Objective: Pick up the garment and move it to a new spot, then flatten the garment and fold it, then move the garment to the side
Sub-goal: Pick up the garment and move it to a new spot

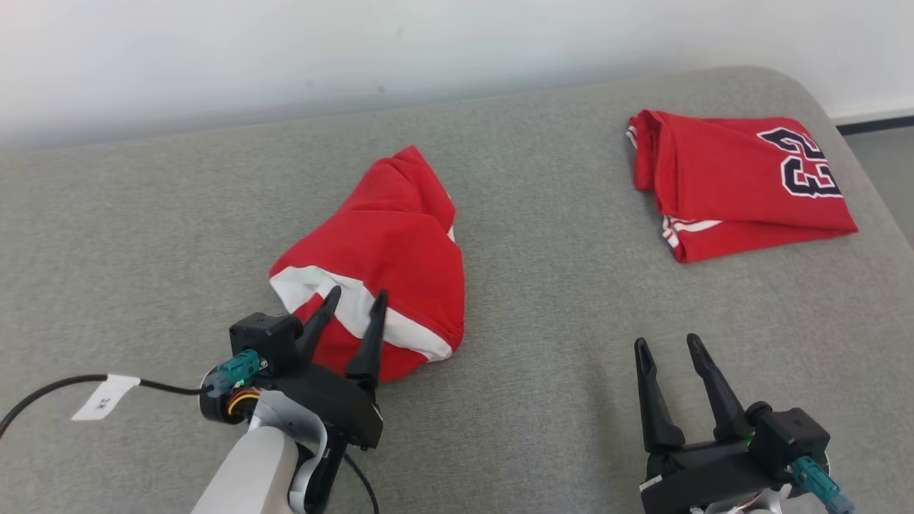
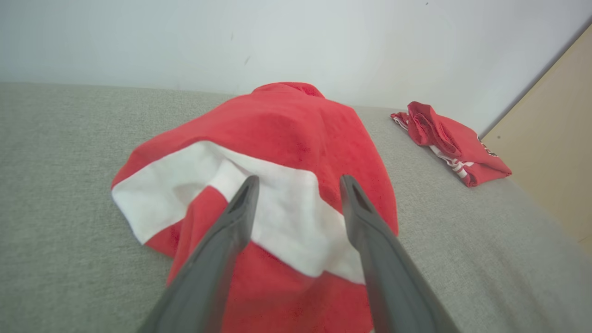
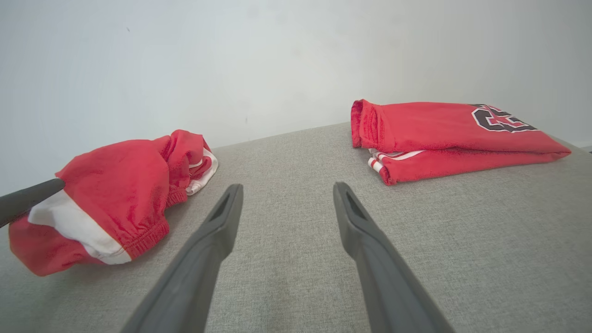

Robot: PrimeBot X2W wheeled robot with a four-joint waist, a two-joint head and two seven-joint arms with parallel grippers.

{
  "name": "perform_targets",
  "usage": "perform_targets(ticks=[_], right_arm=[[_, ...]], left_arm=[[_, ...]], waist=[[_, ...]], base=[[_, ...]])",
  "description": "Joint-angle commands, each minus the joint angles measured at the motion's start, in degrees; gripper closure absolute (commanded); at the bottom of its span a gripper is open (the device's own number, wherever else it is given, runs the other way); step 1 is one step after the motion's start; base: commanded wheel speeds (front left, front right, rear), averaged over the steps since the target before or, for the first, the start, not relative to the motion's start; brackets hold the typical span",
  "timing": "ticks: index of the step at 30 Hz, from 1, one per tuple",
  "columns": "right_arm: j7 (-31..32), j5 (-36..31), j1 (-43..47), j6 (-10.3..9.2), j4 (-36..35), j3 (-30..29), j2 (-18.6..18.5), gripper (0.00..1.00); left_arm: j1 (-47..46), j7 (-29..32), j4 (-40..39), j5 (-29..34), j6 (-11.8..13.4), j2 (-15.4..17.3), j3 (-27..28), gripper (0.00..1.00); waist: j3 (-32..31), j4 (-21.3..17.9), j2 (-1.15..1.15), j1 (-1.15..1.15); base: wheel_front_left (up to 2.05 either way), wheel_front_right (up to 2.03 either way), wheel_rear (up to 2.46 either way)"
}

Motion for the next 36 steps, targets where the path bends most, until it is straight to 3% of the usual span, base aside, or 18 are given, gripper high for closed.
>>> perform_targets(ticks=[1,8,15,20,27,36], right_arm=[[-0.01,0.03,0.97,-0.10,-0.26,0.09,0.02,0.00],[-0.01,-0.44,1.64,-0.10,-0.88,-0.13,-0.01,0.00],[-0.01,-0.84,2.43,-0.10,-1.32,-0.61,-0.01,0.00],[-0.01,-1.24,3.38,-0.10,-1.71,-1.26,0.01,0.00],[-0.01,-1.70,4.73,-0.10,-2.00,-2.54,0.01,0.00],[-0.01,-1.66,6.40,-0.10,-2.49,-4.32,0.00,0.00]], left_arm=[[-0.33,-0.73,-0.56,-0.16,-0.07,-0.05,-0.31,0.00],[0.42,-5.53,-2.64,1.75,0.48,2.53,0.18,0.00],[4.38,-7.85,-3.86,8.81,4.67,8.15,0.04,0.00],[9.57,-8.24,-6.07,9.62,6.34,9.88,2.52,0.00],[17.41,-8.17,-12.82,10.57,6.84,10.03,8.22,0.00],[27.53,-8.18,-22.62,14.99,6.92,6.02,16.85,0.00]], waist=[[-0.82,1.01,0.00,0.00],[-2.61,3.36,0.00,0.00],[-4.54,4.03,0.00,0.00],[-5.64,4.42,0.00,0.00],[-7.20,5.51,0.00,0.00],[-8.80,6.78,0.00,0.00]], base=[[0.00,0.00,0.00],[0.00,0.00,0.00],[0.00,0.00,0.00],[0.00,0.00,0.00],[0.00,0.00,0.00],[0.00,0.00,0.00]])
